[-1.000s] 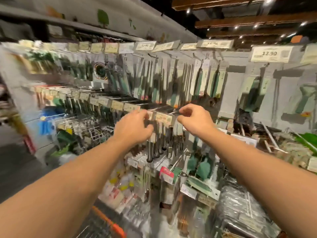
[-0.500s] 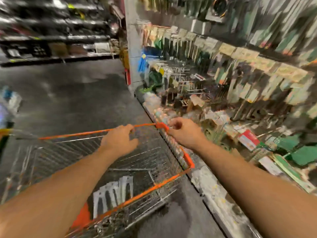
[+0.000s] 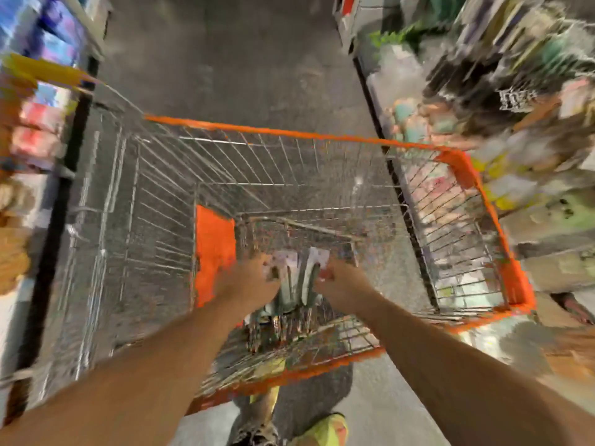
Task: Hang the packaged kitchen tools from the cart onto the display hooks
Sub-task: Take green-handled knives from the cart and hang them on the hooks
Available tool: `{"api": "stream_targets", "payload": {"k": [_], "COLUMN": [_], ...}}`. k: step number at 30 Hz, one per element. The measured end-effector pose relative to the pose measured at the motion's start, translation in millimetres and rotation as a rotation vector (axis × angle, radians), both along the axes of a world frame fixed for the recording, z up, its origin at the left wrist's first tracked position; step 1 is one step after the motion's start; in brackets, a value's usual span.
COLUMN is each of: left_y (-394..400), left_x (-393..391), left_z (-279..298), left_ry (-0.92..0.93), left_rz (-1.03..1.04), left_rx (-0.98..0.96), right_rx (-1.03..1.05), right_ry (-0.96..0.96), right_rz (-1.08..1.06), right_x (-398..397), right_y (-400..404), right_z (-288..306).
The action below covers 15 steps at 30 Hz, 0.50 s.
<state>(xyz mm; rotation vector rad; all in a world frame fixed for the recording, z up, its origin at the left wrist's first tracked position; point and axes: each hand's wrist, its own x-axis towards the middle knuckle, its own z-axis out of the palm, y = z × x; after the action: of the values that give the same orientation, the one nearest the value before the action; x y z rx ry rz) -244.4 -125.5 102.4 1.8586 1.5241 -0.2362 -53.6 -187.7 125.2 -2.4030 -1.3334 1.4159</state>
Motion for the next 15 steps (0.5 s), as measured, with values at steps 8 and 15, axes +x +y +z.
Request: {"api": "stream_targets", "payload": {"k": [8, 15], "left_y": [19.1, 0.1], "left_x": [-2.6, 5.3], "left_z": [-120.0, -188.1], "left_ry": [-0.076, 0.063], "left_rz": [0.371, 0.555], "left_rx": [-0.3, -0.419], "right_rx": [-0.207, -0.278], "right_ry": [-0.05, -0.093], "right_rz": [-0.139, -0.553], "right_x": [-6.2, -10.3], "right_y": [35.9, 38.1], "right_z": [-135.1, -224.0]}}
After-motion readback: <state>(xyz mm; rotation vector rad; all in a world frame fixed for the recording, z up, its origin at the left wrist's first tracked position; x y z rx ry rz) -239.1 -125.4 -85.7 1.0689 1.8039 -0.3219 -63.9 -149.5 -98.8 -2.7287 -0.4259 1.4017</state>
